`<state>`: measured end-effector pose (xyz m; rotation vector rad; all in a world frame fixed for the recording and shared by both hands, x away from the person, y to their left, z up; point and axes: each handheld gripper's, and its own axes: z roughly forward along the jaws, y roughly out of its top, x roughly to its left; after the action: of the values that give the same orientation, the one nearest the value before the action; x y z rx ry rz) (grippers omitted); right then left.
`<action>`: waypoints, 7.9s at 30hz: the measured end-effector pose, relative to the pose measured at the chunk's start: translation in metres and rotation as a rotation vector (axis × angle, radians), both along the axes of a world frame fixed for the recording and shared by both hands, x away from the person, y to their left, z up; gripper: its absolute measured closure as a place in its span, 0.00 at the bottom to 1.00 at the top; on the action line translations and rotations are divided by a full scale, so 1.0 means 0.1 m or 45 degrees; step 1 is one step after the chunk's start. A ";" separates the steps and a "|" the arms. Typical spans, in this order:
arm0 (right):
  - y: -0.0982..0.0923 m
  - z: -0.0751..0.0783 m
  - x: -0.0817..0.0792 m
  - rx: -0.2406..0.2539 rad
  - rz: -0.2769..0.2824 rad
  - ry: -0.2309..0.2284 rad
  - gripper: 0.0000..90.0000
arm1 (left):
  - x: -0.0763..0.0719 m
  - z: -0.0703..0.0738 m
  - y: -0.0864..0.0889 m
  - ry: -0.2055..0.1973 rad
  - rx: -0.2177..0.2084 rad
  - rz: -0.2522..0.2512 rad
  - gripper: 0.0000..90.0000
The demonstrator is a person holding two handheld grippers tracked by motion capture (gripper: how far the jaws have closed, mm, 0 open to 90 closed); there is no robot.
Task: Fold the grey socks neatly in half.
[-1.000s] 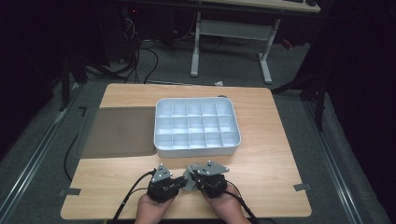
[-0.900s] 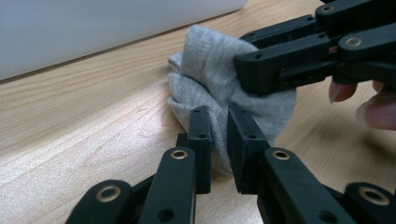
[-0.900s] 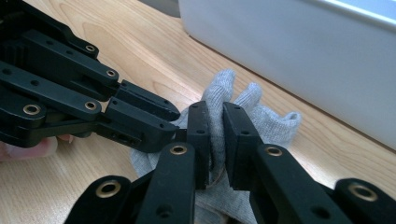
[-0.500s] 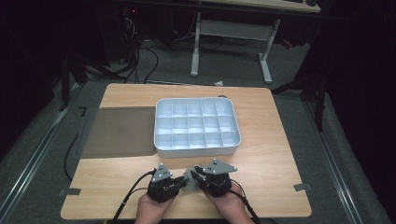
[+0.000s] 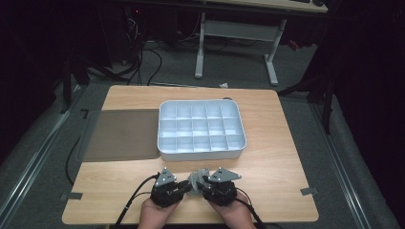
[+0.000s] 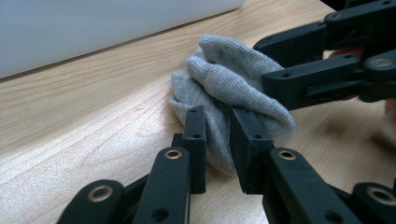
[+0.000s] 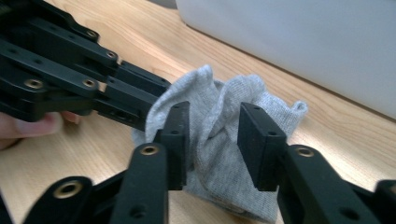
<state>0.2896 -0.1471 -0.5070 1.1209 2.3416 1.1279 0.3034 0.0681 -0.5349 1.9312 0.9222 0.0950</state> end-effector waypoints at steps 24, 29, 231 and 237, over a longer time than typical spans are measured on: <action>0.15 0.01 -0.07 0.047 0.103 -0.029 0.96 | -0.02 0.01 -0.05 -0.024 0.071 0.009 0.89; 0.15 -0.08 -0.07 0.036 0.109 -0.007 0.97 | -0.02 0.01 -0.05 -0.020 0.094 0.025 0.89; -0.03 -0.08 -0.16 0.063 0.073 -0.086 1.00 | -0.15 0.03 -0.34 -0.184 0.239 -0.021 0.97; -0.08 -0.10 -0.14 0.076 0.052 -0.066 1.00 | -0.13 0.03 -0.31 -0.156 0.188 -0.023 0.93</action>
<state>0.2752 -0.1546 -0.5171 1.0556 2.3151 1.2336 0.2907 0.0369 -0.5318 2.0449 0.8357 0.2745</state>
